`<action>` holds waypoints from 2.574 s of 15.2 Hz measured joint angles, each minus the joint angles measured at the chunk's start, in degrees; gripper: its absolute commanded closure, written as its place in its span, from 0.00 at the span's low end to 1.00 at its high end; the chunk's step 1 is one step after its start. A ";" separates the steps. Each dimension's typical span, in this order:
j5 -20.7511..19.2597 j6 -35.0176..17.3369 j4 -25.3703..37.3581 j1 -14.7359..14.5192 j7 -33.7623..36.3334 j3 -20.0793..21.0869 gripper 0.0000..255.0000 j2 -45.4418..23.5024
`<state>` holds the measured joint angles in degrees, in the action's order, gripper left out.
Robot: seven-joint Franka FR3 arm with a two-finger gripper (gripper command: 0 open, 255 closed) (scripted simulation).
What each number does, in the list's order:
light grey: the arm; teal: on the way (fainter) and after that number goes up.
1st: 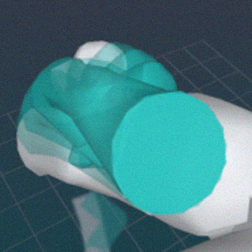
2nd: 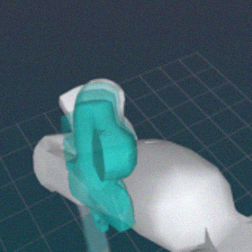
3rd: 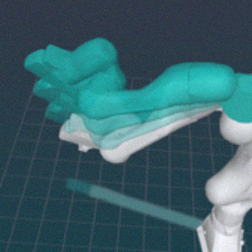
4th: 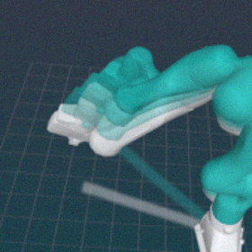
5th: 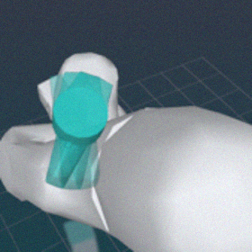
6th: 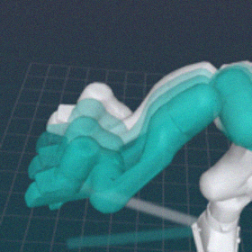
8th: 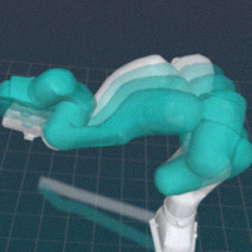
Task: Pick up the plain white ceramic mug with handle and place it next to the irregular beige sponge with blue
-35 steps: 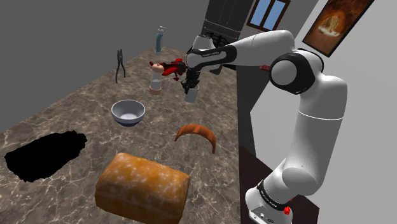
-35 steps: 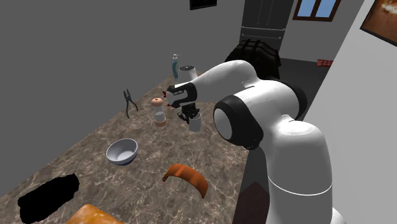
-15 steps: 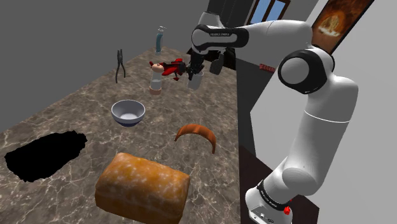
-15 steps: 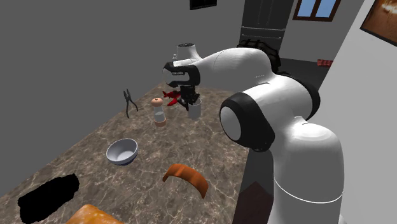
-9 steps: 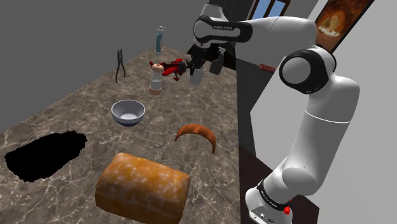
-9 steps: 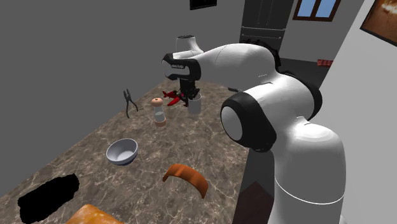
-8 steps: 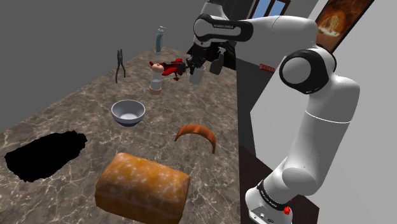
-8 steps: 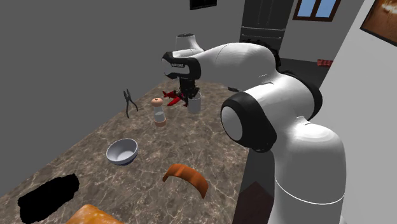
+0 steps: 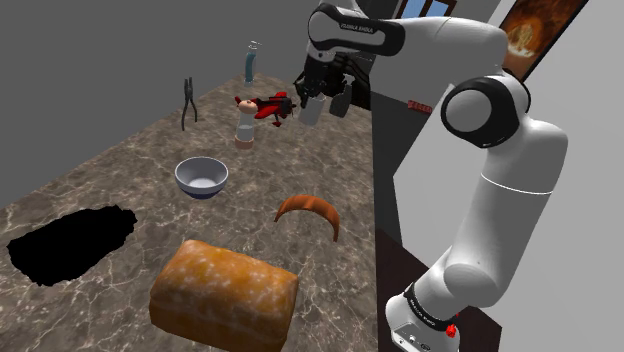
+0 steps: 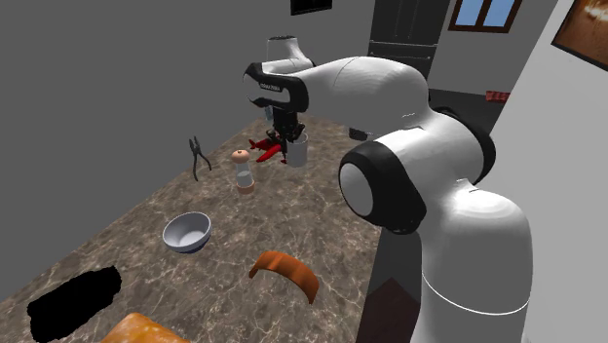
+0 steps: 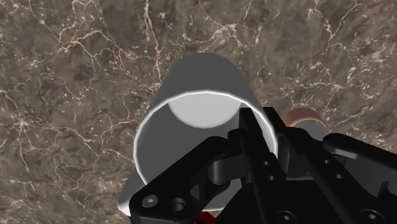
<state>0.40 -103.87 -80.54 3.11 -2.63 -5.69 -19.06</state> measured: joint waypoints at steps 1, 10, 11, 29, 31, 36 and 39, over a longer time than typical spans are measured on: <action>-0.27 -0.35 -1.39 -0.77 1.03 0.29 1.00 1.03; -2.33 -2.52 -10.46 -7.58 11.50 3.76 1.00 7.64; -2.53 -2.19 -10.73 -8.28 12.67 4.19 1.00 8.18; -5.67 -1.70 -12.95 -22.16 36.83 13.91 1.00 9.52; -6.06 -1.32 -11.85 -23.57 39.19 14.82 1.00 8.59; -7.39 0.84 -6.91 -27.79 45.68 17.21 1.00 5.25; -8.27 1.62 -4.23 -30.27 49.27 18.38 1.00 2.97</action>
<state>-7.87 -102.24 -84.77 -27.16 46.64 12.69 -16.10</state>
